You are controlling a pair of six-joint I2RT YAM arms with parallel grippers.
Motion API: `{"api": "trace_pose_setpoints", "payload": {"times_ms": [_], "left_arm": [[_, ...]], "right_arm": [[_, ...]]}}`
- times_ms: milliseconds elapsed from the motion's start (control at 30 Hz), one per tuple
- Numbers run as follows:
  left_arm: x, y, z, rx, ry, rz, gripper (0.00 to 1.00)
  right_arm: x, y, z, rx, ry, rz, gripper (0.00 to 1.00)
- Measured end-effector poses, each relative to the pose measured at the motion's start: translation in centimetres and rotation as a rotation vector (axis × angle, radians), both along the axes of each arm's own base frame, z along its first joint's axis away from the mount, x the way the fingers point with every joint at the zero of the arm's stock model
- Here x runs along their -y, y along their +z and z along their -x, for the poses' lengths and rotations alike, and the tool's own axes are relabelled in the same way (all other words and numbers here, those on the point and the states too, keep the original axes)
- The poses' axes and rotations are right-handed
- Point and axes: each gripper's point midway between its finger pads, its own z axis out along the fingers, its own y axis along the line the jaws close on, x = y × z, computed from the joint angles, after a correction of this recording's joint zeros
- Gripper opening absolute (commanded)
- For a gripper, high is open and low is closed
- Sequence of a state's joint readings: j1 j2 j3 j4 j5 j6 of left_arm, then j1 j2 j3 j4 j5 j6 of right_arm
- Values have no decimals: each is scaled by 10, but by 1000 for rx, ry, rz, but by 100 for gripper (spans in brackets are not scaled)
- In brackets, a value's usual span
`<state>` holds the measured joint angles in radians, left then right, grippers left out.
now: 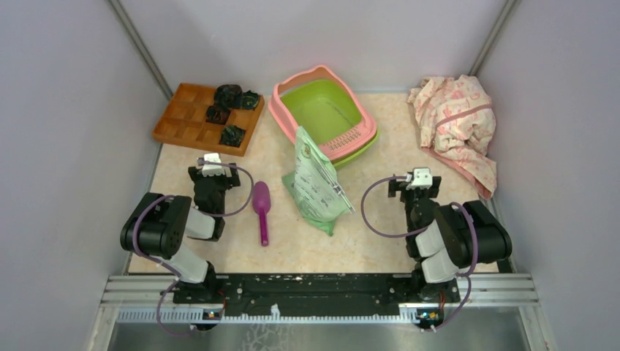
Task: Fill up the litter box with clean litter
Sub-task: Remove the clamp from the cat litter bag.
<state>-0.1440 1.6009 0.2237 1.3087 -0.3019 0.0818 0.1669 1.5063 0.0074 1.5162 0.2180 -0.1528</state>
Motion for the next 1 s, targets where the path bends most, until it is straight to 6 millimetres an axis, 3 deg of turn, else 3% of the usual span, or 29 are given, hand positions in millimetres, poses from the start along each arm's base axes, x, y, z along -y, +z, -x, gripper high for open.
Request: {"api": "trace_pose_setpoints", "payload": {"times_ms": [333,467,533,633,733,767,800,1000], "left_arm": [[-2,0,0,1,10,3,99],[-3,4,8,10,13,1,99],[-3,16,10,30,14,2,99],[1,55,6,82,3,27,99],[9,114,0,175,-20,112,99],[14,137,-2,208,-41,149,99],[19,156,-3,232,-62,184,99],[54,258,-17,252,-223,339,99]], "right_arm": [[8,11,0,43,-48,-29,98],[12,65,7,207,-67,-80,98],[13,91,15,278,-63,-112,98],[11,108,22,293,-54,-173,98],[5,131,11,249,-39,-241,98],[-2,149,3,216,-18,-282,98],[-2,150,3,215,-17,-285,98],[-47,221,-7,75,174,-436,98]]}}
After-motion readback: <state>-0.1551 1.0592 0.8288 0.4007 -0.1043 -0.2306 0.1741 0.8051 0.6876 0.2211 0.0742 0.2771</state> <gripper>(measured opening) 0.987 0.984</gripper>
